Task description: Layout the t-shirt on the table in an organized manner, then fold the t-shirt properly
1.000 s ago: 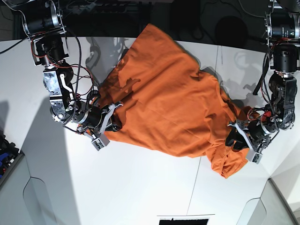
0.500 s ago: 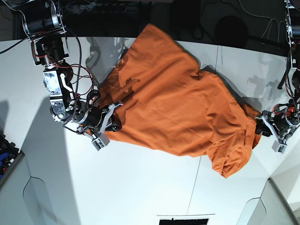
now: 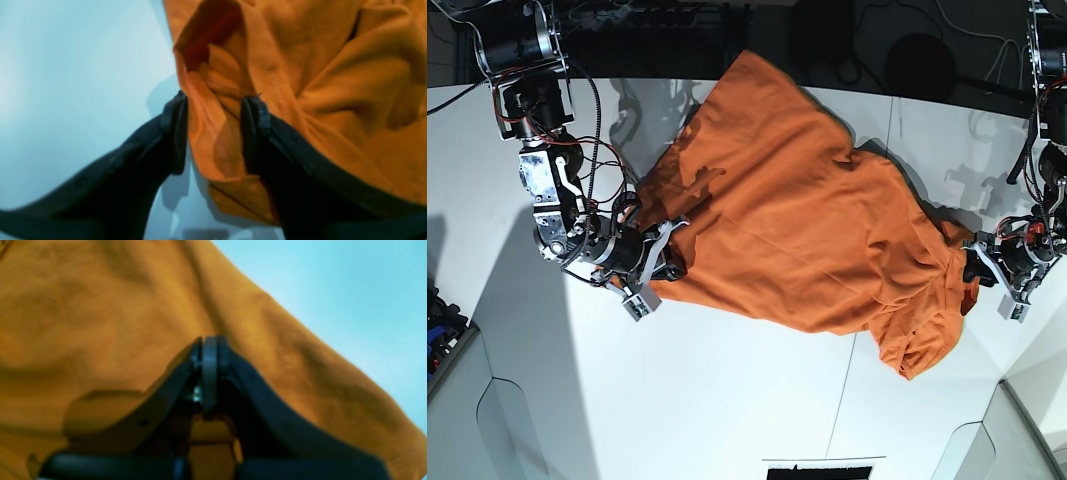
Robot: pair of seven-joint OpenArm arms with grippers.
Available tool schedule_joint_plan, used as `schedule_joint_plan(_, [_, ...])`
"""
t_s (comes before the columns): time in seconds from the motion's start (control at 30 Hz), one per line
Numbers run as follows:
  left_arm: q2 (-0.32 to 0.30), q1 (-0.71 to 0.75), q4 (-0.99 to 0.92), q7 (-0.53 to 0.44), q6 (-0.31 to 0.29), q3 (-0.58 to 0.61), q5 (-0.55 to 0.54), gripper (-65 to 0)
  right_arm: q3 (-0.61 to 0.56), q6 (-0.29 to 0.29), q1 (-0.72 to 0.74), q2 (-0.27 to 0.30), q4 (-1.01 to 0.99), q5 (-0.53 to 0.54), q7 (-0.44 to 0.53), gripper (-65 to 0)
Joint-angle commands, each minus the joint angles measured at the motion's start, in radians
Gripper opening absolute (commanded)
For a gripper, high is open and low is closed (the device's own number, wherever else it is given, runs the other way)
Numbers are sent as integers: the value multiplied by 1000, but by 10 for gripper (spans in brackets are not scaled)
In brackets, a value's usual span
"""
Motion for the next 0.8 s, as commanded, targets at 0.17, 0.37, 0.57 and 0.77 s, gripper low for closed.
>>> schedule_joint_plan(0.17, [-32,-27,14,-87,67,-9,66,-364,2,-7,14,6,5,-25,-30,-650])
schedule_joint_plan(0.37, [-30,-27,14,-103,68,-8,85,-346,2,-7,13,6,5,-26,-30,-650])
schedule_joint_plan(0.57, [-27,-27,-44,-108,47,-8,94,-347,2,-7,13,5,5,-21,-30,-650])
schedule_joint_plan(0.77, [-27,-27,-109,-111,36,-8,69,-391,2,-7,14,6,5,-21,-31,-650])
